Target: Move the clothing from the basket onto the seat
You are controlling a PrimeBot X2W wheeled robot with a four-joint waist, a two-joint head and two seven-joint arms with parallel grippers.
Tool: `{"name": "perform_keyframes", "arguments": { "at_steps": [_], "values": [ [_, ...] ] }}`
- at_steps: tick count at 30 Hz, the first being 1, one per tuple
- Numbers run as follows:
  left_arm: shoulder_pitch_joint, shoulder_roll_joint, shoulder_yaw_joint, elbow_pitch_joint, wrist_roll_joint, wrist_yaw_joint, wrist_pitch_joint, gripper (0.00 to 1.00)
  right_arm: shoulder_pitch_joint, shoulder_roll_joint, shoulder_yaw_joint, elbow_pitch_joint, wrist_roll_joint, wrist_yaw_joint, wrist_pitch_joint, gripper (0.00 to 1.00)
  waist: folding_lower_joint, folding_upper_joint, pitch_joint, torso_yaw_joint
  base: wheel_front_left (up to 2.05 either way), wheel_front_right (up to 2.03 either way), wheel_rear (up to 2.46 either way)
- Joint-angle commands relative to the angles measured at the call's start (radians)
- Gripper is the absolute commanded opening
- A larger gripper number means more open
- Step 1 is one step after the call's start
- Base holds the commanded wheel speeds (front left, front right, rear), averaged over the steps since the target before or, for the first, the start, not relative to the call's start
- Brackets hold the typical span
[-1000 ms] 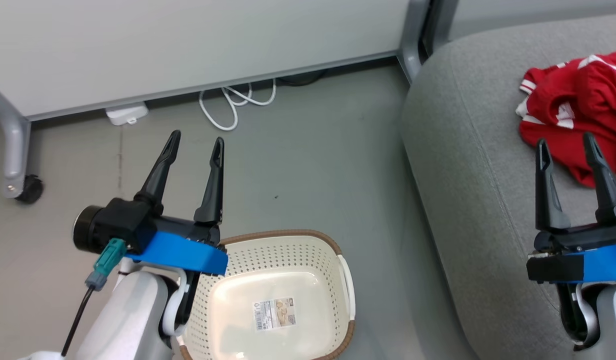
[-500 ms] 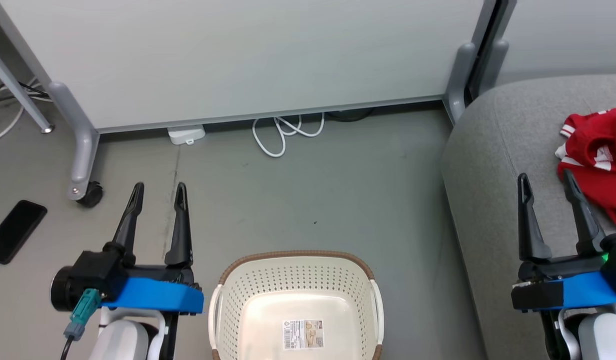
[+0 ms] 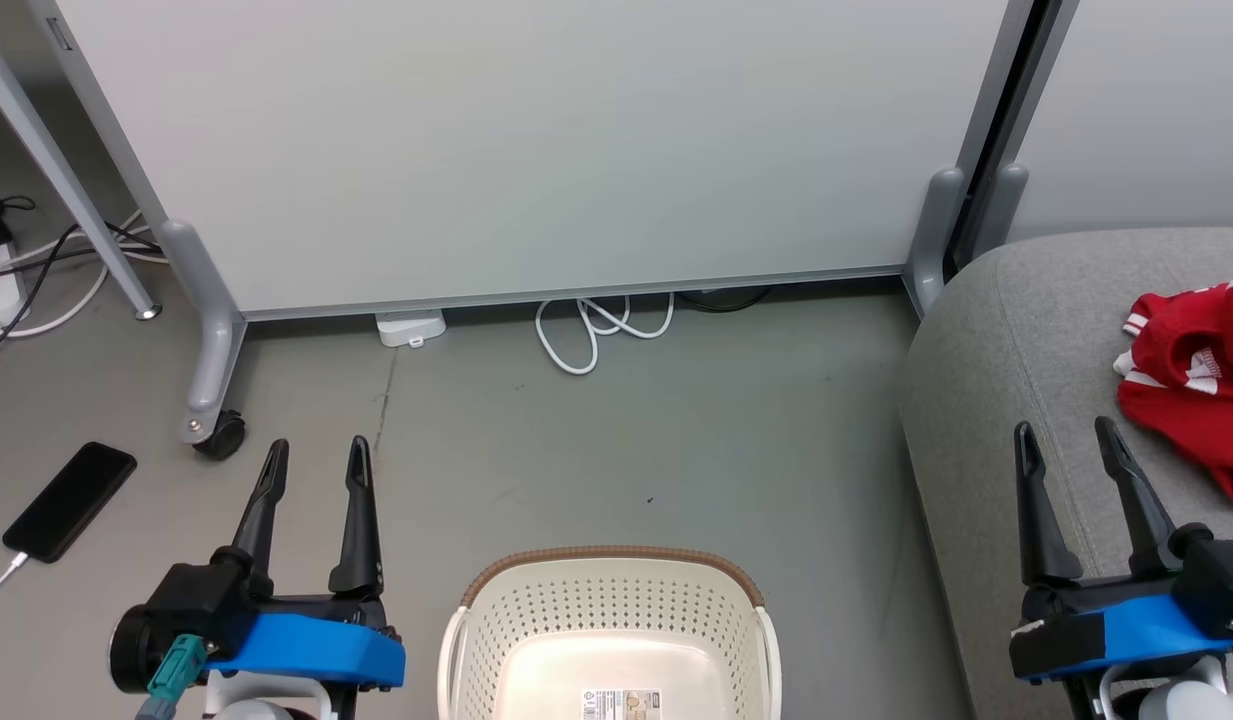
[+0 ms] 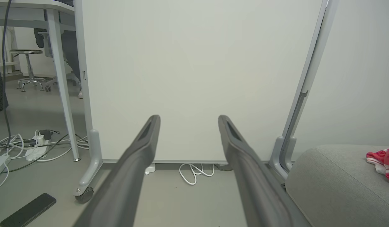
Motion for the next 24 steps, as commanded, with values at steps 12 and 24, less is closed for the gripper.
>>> {"name": "perform_keyframes", "arguments": {
  "at_steps": [12,24],
  "values": [
    [0.032,-0.016,0.027,0.013,0.018,-0.018,-0.004,1.0,0.032,0.021,-0.009,0.065,0.008,0.001,0.0,1.0,0.0001,-0.0001,-0.024,-0.004,0.0,0.0,0.0],
    [0.03,-0.024,0.04,0.023,0.026,-0.025,-0.004,1.0,0.035,0.031,-0.007,0.073,0.004,0.001,0.0,1.0,0.0001,-0.0001,-0.026,-0.019,0.0,0.0,0.0]
  ]
}}
